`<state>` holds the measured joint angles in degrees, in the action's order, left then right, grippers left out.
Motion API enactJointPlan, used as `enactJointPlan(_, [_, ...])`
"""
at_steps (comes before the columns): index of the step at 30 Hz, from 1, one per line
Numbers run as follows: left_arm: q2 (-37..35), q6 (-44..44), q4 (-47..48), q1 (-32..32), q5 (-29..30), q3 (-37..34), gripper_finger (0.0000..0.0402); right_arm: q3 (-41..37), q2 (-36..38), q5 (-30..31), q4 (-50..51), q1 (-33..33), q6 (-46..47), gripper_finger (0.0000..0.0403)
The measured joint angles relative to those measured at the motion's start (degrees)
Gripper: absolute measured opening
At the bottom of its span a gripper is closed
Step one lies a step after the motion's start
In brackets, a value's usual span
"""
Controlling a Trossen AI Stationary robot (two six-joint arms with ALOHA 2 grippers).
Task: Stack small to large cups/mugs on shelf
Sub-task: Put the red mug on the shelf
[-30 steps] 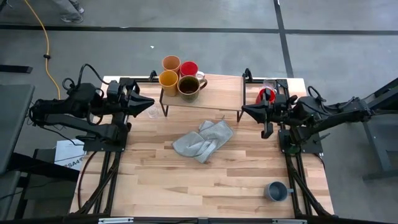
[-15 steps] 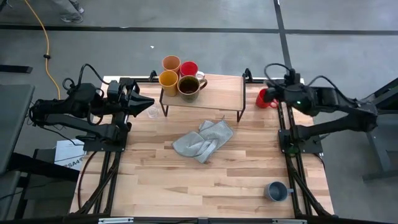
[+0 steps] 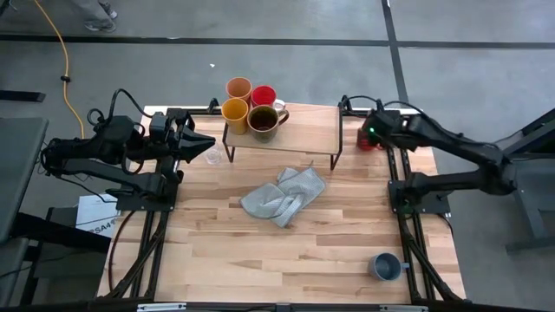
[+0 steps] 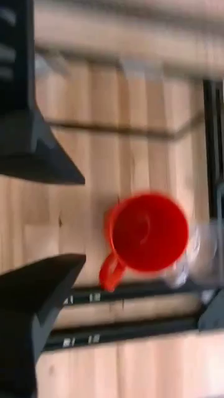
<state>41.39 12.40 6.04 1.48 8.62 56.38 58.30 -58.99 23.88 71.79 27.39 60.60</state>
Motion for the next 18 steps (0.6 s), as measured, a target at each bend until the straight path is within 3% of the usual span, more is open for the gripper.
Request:
enactJointPlan(5, [0.0, -0.02, 0.01, 0.0, 0.0, 0.0, 0.0023, -4.0, -3.09, 0.07, -4.09, 8.36, 1.17, 0.0241])
enactJointPlan(11, [0.0, -0.13, 0.0, 0.0, 0.0, 0.0, 0.0023, -10.48, -5.91, 1.14, -13.87, 13.86, 11.69, 0.0248])
enactJointPlan(18, [0.0, -0.15, 0.0, 0.0, 0.0, 0.0, 0.0023, -17.11, -7.1, 0.24, -20.04, 15.79, 22.91, 0.0248])
